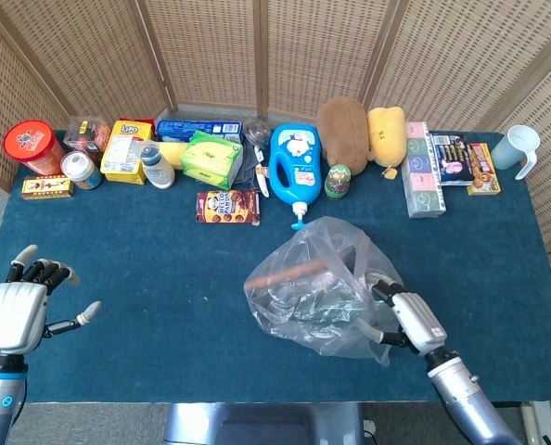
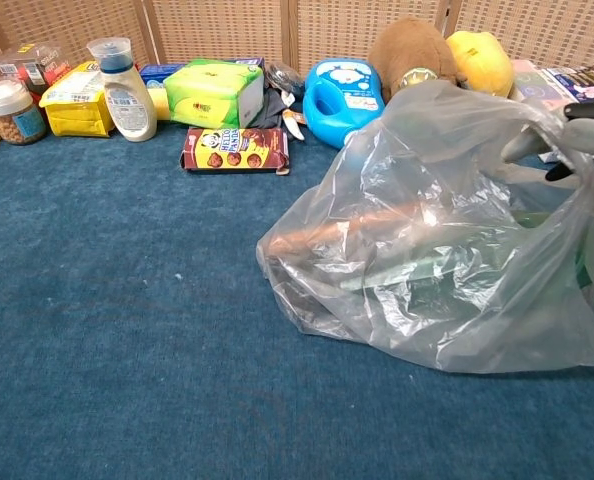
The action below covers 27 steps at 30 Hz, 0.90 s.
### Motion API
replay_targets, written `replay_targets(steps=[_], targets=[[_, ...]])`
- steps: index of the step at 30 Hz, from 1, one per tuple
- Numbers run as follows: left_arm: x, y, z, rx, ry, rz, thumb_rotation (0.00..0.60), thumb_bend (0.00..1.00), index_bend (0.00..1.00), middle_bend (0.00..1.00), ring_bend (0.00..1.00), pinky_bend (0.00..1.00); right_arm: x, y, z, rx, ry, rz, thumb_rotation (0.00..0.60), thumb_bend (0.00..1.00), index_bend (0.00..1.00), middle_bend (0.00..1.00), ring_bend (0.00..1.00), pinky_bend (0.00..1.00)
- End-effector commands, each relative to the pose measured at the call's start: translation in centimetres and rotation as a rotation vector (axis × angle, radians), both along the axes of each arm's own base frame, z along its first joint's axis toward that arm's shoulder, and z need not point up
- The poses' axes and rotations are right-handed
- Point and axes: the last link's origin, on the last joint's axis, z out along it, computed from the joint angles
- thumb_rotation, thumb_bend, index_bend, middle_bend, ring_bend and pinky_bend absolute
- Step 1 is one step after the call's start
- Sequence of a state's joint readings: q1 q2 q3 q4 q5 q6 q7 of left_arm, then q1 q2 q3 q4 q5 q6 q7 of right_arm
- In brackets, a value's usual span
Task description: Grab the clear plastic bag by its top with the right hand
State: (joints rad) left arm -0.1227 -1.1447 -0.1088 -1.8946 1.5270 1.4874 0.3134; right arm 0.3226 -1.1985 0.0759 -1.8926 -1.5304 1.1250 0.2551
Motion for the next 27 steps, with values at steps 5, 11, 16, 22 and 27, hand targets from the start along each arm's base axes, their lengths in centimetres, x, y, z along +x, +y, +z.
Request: replay_targets(steps=[5, 11, 16, 22, 27], targets=[[-0.2, 0.2, 0.0, 0.002, -0.005, 0.000, 0.022, 0.17, 0.47, 0.43, 0.31, 0.10, 1.6, 0.2, -0.9, 0.090, -0.078, -0.008, 0.127, 0.35, 0.28, 0.23, 0.14, 0.19], [-0.6, 0.4, 0.0, 0.005, -0.015, 0.008, 0.019, 0.17, 0.47, 0.43, 0.31, 0.10, 3.6, -0.2, -1.3, 0.183, -0.198, -0.039, 0.125, 0.34, 0.29, 0.28, 0.19, 0.21], [-1.0, 0.4, 0.0, 0.008, -0.020, 0.018, 0.021, 0.17, 0.47, 0.43, 0.31, 0.10, 5.5, -0.3, -1.4, 0.289, -0.341, -0.080, 0.127, 0.34, 0.31, 0.33, 0.25, 0.24], [-1.4, 0.5, 0.0, 0.008, -0.026, 0.025, 0.021, 0.17, 0.47, 0.43, 0.31, 0.10, 6.9, -0.8, -1.3, 0.383, -0.484, -0.139, 0.124, 0.33, 0.34, 0.35, 0.29, 0.30], [-1.7, 0.5, -0.1, 0.008, -0.029, 0.035, 0.017, 0.17, 0.47, 0.43, 0.31, 0.10, 8.4, -1.1, -1.0, 0.495, -0.699, -0.237, 0.126, 0.33, 0.35, 0.39, 0.34, 0.34]])
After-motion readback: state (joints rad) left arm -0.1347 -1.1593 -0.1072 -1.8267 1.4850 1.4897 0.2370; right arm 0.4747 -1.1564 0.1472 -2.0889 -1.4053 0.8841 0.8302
